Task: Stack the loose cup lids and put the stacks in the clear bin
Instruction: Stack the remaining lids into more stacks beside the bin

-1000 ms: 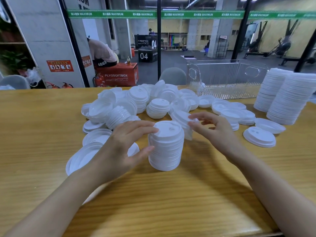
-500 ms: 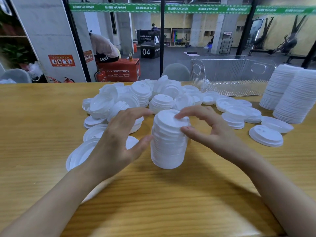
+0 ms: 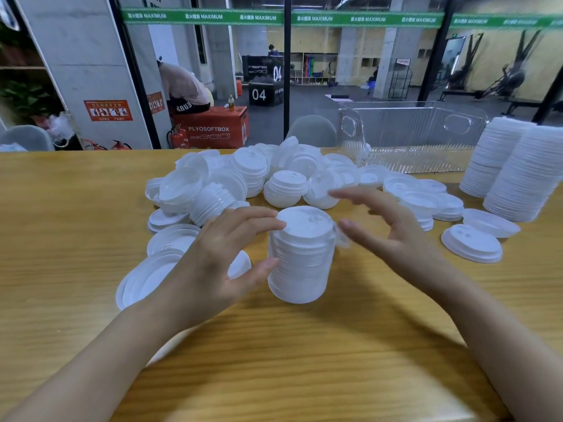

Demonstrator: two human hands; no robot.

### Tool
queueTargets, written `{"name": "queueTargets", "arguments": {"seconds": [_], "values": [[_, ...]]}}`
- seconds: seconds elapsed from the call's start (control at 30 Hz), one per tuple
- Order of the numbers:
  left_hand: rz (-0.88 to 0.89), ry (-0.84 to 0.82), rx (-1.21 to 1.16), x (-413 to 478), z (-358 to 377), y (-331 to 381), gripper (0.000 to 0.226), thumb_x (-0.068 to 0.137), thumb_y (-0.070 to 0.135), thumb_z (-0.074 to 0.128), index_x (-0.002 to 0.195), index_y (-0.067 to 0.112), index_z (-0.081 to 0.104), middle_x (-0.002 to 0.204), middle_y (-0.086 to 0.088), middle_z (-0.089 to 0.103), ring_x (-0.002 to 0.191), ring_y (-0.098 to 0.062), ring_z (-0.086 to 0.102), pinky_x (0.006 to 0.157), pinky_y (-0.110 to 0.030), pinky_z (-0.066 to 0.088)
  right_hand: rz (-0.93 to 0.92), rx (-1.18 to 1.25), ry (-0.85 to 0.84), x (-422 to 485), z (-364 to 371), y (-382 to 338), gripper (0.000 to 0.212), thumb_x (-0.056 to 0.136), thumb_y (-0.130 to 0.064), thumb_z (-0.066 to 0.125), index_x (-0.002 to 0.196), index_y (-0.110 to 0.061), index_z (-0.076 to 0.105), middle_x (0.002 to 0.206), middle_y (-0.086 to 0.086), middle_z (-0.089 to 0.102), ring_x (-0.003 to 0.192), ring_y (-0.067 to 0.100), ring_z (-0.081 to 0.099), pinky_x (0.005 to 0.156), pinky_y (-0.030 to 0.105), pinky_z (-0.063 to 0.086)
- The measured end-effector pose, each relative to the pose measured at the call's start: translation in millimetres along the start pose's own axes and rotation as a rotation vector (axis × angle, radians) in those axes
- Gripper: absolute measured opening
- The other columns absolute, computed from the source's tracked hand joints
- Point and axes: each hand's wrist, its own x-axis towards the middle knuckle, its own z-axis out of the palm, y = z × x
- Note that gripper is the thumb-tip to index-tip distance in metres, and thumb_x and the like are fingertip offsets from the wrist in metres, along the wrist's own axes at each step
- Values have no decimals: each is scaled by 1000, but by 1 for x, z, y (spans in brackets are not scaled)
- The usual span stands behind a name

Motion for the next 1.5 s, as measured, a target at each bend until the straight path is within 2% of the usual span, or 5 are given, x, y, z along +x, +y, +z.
{"name": "queueTargets", "arguments": {"seconds": [0.27,0.9,1.13,1.27,1.5], "values": [[-4,2,-13,-1,1,-1,39,91,37,58,128,26,54,133,8,55,127,-13,50,98,-49,46,428,145,-143,1,-16,33,44,80,-62,53,118,-43,61,116,-20,66,110,-5,58,94,24,45],[-3,3,-30,-1,2,-1,38,91,37,59,127,26,55,132,10,54,126,-14,52,96,-50,48,388,196,-75,8,2,33,14,93,-35,63,105,-32,69,99,-2,71,90,5,59,75,18,45],[-23,9,-32,0,1,2,43,90,39,58,131,28,49,132,19,53,127,-7,49,104,-35,42,185,286,108,6,-2,6,32,77,-55,66,104,-39,69,112,-15,68,112,7,59,99,38,45],[-107,54,-57,-1,-1,5,50,87,43,58,134,31,44,130,20,52,123,-1,48,102,-13,35,81,205,29,3,7,-9,36,76,-57,60,107,-40,69,119,-20,66,119,6,53,92,19,37],[-82,92,-53,1,-3,6,48,88,39,58,133,30,44,129,18,53,123,-3,48,103,-13,32,29,150,-24,3,12,-13,35,78,-54,63,108,-39,70,122,-25,63,122,3,48,90,5,31]]}}
